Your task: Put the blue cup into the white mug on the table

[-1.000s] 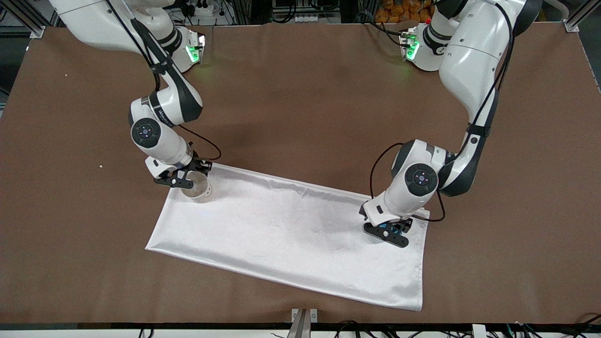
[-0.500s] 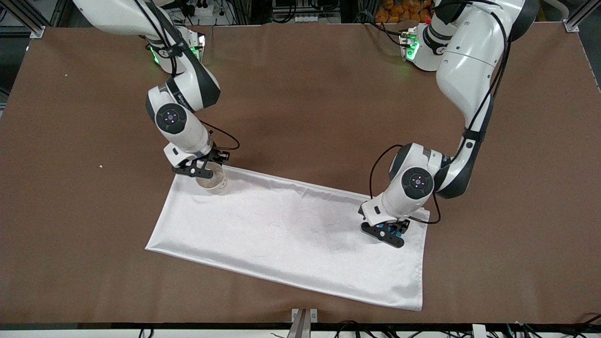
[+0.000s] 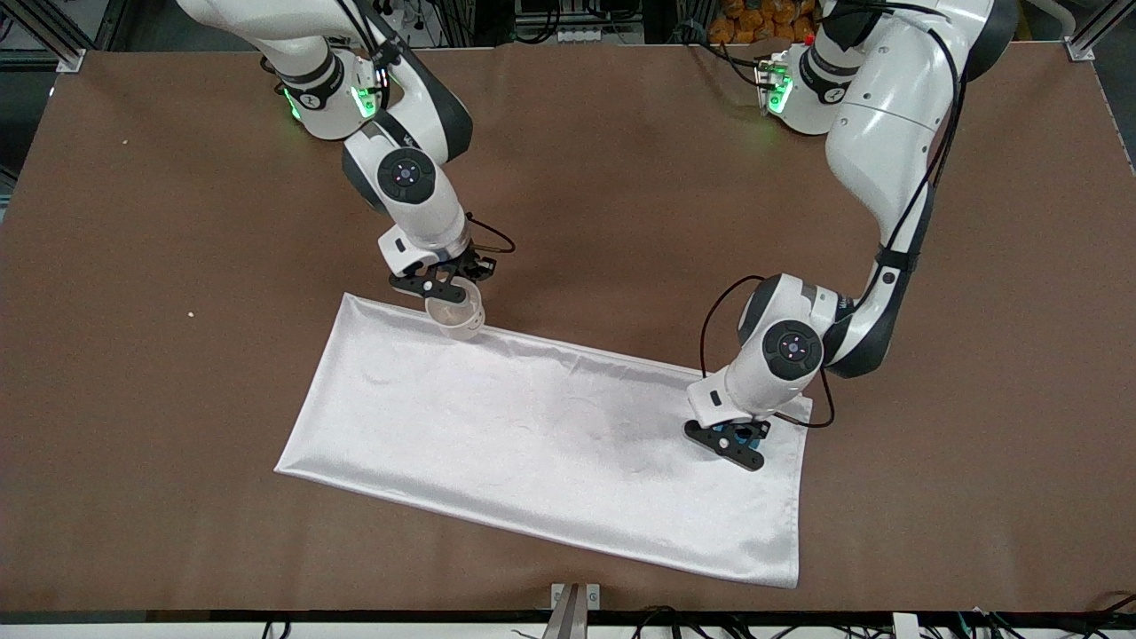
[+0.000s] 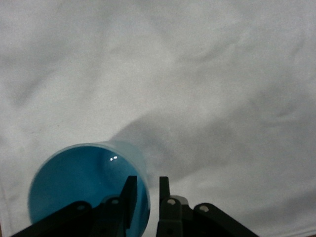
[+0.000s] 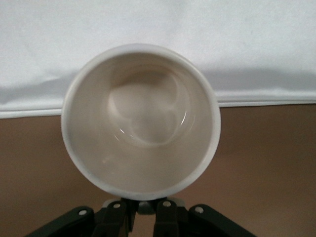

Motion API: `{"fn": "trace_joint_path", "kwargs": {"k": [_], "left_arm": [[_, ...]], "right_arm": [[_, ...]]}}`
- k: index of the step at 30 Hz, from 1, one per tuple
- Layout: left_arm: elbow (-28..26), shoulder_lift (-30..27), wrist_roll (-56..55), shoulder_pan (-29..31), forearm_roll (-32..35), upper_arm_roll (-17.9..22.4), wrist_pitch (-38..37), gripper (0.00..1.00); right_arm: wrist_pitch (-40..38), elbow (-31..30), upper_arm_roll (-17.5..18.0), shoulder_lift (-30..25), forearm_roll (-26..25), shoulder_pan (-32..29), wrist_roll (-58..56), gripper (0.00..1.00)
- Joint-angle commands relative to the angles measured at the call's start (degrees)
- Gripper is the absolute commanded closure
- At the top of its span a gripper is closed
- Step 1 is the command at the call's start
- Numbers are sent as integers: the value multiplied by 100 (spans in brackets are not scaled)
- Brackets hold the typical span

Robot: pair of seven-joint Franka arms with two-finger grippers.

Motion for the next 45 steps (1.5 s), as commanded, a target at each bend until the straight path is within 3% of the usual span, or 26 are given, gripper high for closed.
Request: {"fn": "trace_joint_path", "kwargs": {"k": [1,13,35,36,37,38,39,45], "left_arm": [[113,70,97,5,108,1,26,100],[104,70,88,5,108,1,26,100],[148,-149,62,-13,134,115,9,100],[148,-202,62,-4,134,115,9,100],[148,-228,53,-4,143,115,9,100],[139,-263,53,-12,143,115,0,100],[139,-298,53,-13,143,115,0,100],[139,-536,26,-65,310,115,-53,100]], "right_arm": [[-46,143,178,60,29,40,369,100],[278,398,477,420,196,382,704,100],[824,407,477,1062,117,620,862,100],[824,407,477,1071,117,620,940,92],[824,415,477,1071,117,620,1054,65],[833,415,477,1071,117,620,1186,26],[833,424,477,1071,108,629,1309,0],[824,442,477,1053,99,655,1416,0]]}}
